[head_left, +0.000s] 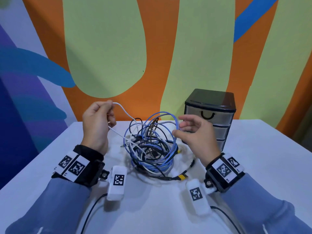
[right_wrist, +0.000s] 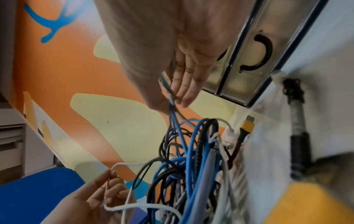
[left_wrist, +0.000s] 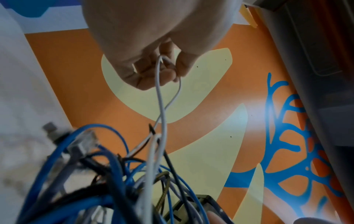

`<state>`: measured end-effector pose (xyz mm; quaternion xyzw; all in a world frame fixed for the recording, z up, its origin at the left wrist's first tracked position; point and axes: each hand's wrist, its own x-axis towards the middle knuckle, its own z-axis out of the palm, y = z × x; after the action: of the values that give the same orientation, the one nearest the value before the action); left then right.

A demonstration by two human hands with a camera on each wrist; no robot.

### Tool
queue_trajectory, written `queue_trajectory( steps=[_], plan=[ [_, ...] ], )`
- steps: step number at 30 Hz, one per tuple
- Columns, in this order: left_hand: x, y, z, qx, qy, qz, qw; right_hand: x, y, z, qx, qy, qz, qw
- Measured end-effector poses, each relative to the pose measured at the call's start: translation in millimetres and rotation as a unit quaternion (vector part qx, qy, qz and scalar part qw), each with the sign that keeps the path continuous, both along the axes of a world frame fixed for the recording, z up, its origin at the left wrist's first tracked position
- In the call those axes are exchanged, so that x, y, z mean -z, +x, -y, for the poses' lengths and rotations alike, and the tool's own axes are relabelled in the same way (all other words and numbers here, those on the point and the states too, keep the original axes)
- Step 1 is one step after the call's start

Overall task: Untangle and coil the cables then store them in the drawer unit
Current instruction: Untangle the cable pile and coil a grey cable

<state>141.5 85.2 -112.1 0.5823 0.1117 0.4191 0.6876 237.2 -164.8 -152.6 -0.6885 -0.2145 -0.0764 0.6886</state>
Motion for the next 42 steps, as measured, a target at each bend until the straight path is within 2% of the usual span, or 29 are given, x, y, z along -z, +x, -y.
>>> queue_trajectory(
  steps=[5,10,13,17,22,24,27,32,36,39,40,42],
  plan=[
    [-0.8,-5.4,2.2,-0.031,0.125,-0.111,0.986,-0.7,-0.9,2.2,-0.026,0.020,-0.049,0.998],
    [-0.1,-8.5,9.4,-0.075,0.289,-0.152,0.942,-1.6,-3.1,0.8,-0.102,0.095,-0.108,0.984],
    [-4.1,-12.6,19.2,-0.069,0.403,-0.154,0.900,-6.3,-6.7,3.1,-0.186,0.120,-0.133,0.966],
    [-6.3,-14.9,34.8,0.009,0.509,-0.124,0.851,-14.7,-17.2,2.9,-0.262,0.105,-0.131,0.950],
    [4.3,-12.6,48.2,0.094,0.568,-0.207,0.791,-20.1,-26.5,4.1,-0.305,0.090,-0.125,0.940],
    [6.7,-12.6,48.9,0.103,0.567,-0.207,0.791,-20.2,-29.9,2.5,-0.321,0.093,-0.124,0.934],
    [7.7,-11.8,49.0,0.093,0.557,-0.181,0.806,-17.1,-34.8,-1.7,-0.299,0.086,-0.093,0.946],
    [6.3,-11.4,48.4,0.026,0.549,-0.131,0.825,-18.6,-35.7,-4.2,-0.242,0.113,-0.074,0.961],
    [3.5,-13.1,50.4,-0.021,0.535,-0.133,0.834,-20.4,-35.0,-4.0,-0.197,0.089,-0.057,0.975],
    [1.3,-15.5,50.8,-0.050,0.533,-0.147,0.832,-20.7,-34.0,0.5,-0.206,0.005,0.016,0.978],
    [0.7,-16.4,51.4,-0.050,0.540,-0.159,0.825,-20.3,-34.3,1.8,-0.223,-0.019,0.042,0.974],
    [-1.2,-18.3,58.1,-0.032,0.575,-0.194,0.795,-18.7,-39.1,2.1,-0.262,-0.024,0.062,0.963]
  ],
)
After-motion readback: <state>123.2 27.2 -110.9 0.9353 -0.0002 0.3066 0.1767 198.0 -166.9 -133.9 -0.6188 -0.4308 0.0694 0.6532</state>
